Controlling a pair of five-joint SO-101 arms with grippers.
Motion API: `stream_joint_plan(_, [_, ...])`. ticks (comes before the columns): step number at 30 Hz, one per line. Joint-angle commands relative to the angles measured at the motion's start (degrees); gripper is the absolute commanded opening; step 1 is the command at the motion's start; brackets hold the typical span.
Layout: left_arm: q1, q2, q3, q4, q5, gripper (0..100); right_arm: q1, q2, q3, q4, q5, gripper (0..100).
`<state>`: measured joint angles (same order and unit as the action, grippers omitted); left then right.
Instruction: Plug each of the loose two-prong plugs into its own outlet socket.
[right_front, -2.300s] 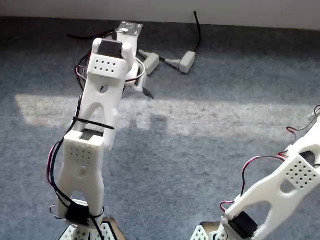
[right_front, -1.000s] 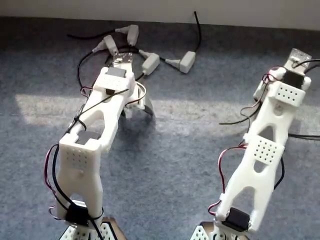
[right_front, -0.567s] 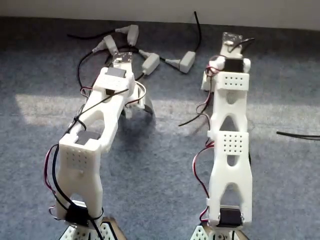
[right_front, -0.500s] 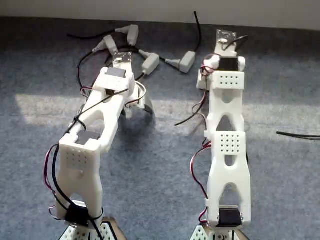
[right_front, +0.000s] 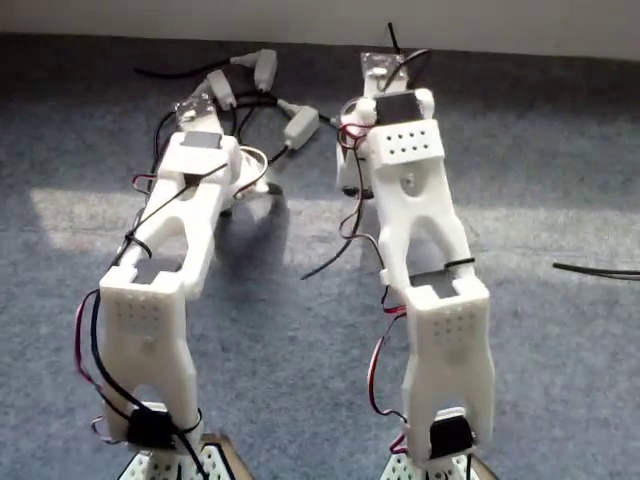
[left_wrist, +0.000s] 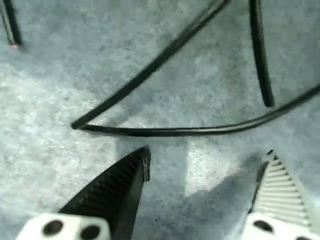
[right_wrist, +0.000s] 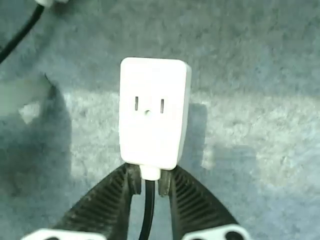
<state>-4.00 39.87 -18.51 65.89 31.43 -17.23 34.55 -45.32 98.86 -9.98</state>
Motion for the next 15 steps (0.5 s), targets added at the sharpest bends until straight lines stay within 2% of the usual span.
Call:
stream_joint_plan(1, [-5.6, -1.8, -0.5, -1.1, 3.4, 35, -2.9, -13.8, 16.0, 2.0, -0.1, 0.6])
stream_joint_plan(8, [-6.7, -1.8, -0.5, -1.0, 4.4, 35, -10.9, -21.6, 36.0, 1.0, 4.7, 1.0])
stream_joint_plan(15, [-7.3, -1.8, -0.5, -1.0, 4.4, 35, -13.7, -22.0, 48.6, -7.0, 6.9, 15.2])
